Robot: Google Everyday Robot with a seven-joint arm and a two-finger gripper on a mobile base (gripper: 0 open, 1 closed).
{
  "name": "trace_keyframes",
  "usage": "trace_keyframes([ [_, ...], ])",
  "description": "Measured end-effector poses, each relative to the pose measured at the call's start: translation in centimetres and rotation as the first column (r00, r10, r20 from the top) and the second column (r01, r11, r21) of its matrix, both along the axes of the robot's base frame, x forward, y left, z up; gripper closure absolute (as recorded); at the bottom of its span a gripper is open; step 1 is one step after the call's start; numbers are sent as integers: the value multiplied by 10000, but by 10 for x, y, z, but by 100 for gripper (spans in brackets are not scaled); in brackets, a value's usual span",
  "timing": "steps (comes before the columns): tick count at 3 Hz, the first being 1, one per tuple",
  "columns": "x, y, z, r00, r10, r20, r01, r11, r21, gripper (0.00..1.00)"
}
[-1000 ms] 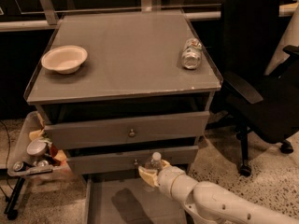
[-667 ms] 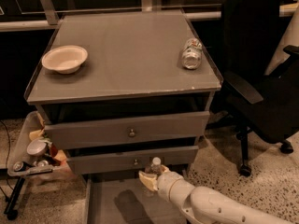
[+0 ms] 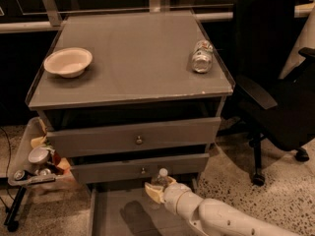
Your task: Place water bottle into bottom drawer
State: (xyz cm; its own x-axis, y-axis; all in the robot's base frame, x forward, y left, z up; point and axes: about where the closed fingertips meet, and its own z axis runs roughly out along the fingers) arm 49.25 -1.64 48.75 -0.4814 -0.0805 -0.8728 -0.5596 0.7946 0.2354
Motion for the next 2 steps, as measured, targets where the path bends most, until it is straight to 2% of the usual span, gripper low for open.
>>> trace_keyframes([
  [1, 14, -1, -19, 9977, -330, 597, 322, 9994, 138, 100],
  [2, 26, 16, -91, 9925, -731, 976, 725, 9973, 97, 100],
])
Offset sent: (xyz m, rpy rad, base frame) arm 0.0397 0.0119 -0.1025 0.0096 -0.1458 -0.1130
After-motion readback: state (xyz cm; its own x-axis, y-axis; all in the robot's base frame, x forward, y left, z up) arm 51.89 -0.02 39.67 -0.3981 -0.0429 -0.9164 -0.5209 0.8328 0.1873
